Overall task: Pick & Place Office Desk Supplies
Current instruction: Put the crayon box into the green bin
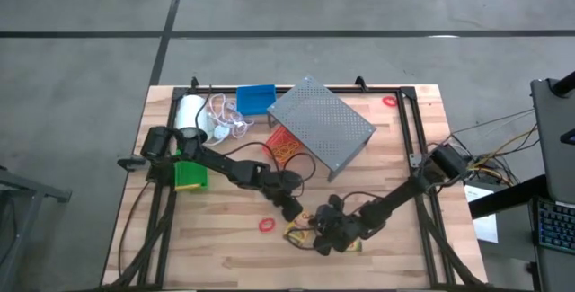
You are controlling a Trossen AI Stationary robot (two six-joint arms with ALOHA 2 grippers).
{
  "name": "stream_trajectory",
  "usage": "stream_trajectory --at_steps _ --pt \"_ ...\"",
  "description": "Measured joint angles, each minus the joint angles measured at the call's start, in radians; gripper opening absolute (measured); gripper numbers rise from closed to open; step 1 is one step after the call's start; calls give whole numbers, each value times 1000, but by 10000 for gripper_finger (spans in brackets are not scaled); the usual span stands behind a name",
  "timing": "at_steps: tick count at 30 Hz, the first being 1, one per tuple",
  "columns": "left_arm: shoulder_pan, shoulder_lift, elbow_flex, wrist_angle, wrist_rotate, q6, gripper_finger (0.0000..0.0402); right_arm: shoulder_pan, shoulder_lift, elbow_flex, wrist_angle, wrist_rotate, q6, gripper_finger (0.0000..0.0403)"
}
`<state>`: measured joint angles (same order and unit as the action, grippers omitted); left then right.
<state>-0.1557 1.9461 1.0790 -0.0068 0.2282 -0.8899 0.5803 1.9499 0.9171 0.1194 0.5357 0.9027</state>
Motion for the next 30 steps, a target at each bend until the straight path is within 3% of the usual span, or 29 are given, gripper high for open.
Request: stream_trajectory --at_steps 9,17,23,30 --pt "-14 0 -4 -31 -27 37 166 19 -7 14 -24 7 -58 8" --pt "-33 0 -76 107 -52 -18 166 39 -11 10 -27 12 -36 8" --pt "-40 0 -78 138 -44 -23 166 52 -13 8 -39 85 -36 8" --pt "-46 6 -79 161 -66 -27 166 59 -22 8 -41 86 -42 8"
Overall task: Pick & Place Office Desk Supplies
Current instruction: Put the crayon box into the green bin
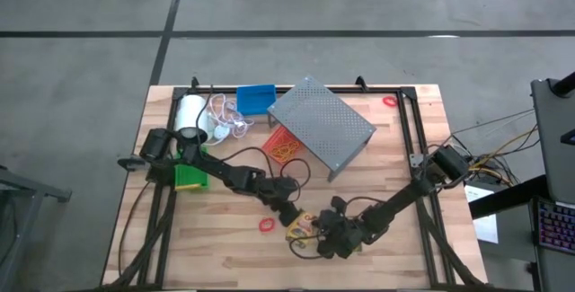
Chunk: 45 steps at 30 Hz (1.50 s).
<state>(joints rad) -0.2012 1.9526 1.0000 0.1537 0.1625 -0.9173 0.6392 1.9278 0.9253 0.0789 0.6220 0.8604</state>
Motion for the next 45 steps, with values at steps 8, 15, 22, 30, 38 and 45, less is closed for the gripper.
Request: stream_trajectory --at_steps 8,15,22,30,38,45 --pt "0 60 6 99 52 -3 166 11 -9 0 5 6 -7 8" --pt "4 60 6 92 60 5 166 31 -37 1 4 7 -31 8" --pt "4 61 5 86 62 4 166 33 16 2 11 11 18 8" --pt "4 62 4 85 63 4 166 32 33 4 6 -11 53 8" --pt "4 62 3 83 63 3 166 31 32 6 -28 -66 82 8" --pt "4 62 3 83 73 2 166 31 34 4 -42 -100 83 8"
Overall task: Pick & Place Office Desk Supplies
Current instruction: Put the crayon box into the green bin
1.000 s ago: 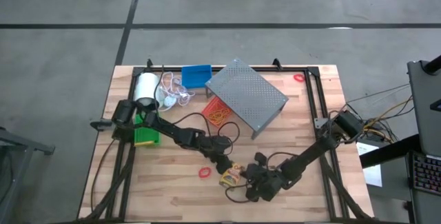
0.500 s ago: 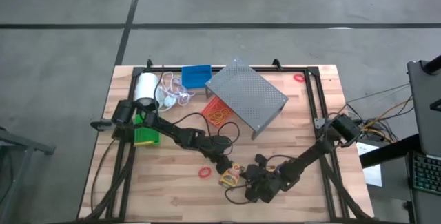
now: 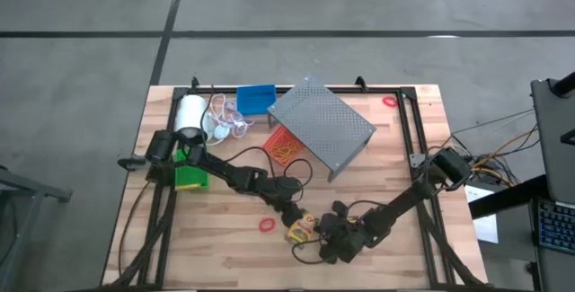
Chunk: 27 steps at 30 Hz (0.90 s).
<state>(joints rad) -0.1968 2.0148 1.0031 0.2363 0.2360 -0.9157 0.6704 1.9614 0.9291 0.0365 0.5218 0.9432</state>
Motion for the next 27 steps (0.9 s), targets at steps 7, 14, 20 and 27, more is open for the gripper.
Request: stream_trajectory --at_steps 7,14,20,27 --pt "0 -17 -2 -12 5 0 166 0 2 -1 -4 -21 0 8" --pt "0 -45 -5 -92 -2 14 166 25 -2 -2 4 59 -30 8" --pt "1 -48 -3 -129 -55 14 166 38 -17 -6 -7 87 -46 8" --pt "2 -48 -3 -126 -46 14 166 37 -18 -6 30 127 -76 8"
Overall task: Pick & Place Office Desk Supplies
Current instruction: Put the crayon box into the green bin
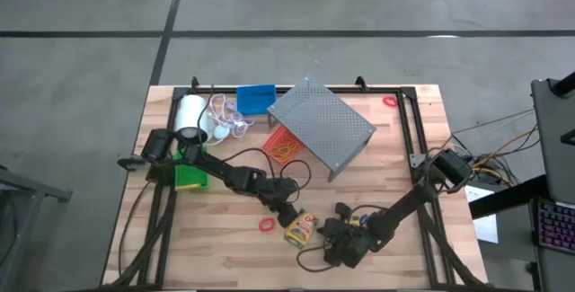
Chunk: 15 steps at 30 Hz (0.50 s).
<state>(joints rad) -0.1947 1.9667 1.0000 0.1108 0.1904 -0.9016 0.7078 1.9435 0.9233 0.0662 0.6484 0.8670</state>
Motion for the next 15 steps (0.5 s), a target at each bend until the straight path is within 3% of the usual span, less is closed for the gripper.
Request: stream_trajectory --at_steps 15 --pt "0 0 0 3 -3 4 166 -25 -4 2 36 75 -31 8"
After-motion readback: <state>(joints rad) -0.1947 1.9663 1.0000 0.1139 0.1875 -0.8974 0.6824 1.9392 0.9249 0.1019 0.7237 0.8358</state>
